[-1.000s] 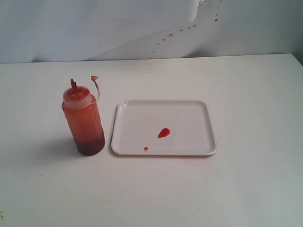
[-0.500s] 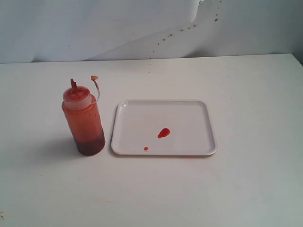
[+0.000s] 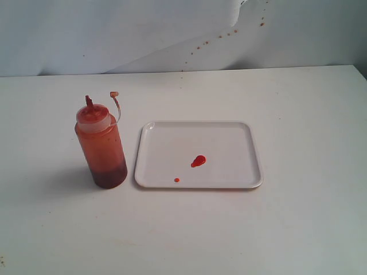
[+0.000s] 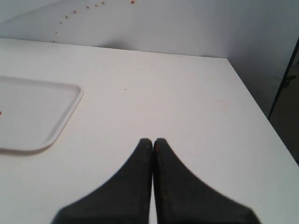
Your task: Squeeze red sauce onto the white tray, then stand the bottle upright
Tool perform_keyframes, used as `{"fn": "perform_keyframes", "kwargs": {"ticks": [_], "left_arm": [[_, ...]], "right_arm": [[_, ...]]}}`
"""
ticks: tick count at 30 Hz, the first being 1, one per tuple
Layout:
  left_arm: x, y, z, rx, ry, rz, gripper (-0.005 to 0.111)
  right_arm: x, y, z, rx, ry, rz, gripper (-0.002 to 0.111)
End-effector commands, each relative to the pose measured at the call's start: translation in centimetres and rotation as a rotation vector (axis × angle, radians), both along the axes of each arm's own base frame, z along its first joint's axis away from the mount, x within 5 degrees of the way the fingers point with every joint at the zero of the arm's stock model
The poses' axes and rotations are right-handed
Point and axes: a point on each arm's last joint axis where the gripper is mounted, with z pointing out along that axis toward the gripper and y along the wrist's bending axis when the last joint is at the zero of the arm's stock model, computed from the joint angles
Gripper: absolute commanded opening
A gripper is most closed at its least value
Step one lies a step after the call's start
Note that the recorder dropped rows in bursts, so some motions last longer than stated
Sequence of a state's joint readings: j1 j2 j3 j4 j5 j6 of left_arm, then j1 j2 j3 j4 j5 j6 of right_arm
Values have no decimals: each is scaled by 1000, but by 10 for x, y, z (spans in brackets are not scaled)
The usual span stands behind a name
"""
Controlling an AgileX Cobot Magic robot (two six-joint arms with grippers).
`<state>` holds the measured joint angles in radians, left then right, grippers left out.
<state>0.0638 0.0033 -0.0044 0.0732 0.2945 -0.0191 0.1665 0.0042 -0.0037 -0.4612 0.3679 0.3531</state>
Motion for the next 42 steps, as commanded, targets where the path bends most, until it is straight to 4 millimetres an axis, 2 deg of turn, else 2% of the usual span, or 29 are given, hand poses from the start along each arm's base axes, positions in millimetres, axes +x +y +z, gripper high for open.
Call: {"fn": "perform_keyframes", "kwargs": {"ticks": [1, 15, 21, 25, 27, 33, 42], "left_arm": [[0, 0, -1, -7, -5, 1, 0], [0, 0, -1, -7, -5, 1, 0], [0, 0, -1, -7, -5, 1, 0], [0, 0, -1, -7, -5, 1, 0], [0, 0, -1, -7, -5, 1, 0], [0, 0, -1, -7, -5, 1, 0], [0, 0, -1, -7, -5, 1, 0]], "right_arm": [[0, 0, -1, -23, 0, -1, 0], [0, 0, -1, -18, -5, 2, 0], [0, 5, -1, 143, 5, 22, 0], [0, 5, -1, 143, 3, 23, 0], [0, 6, -1, 132, 4, 28, 0], [-1, 13, -1, -72, -8, 168, 0], [-1, 14, -1, -72, -4, 170, 0]]}}
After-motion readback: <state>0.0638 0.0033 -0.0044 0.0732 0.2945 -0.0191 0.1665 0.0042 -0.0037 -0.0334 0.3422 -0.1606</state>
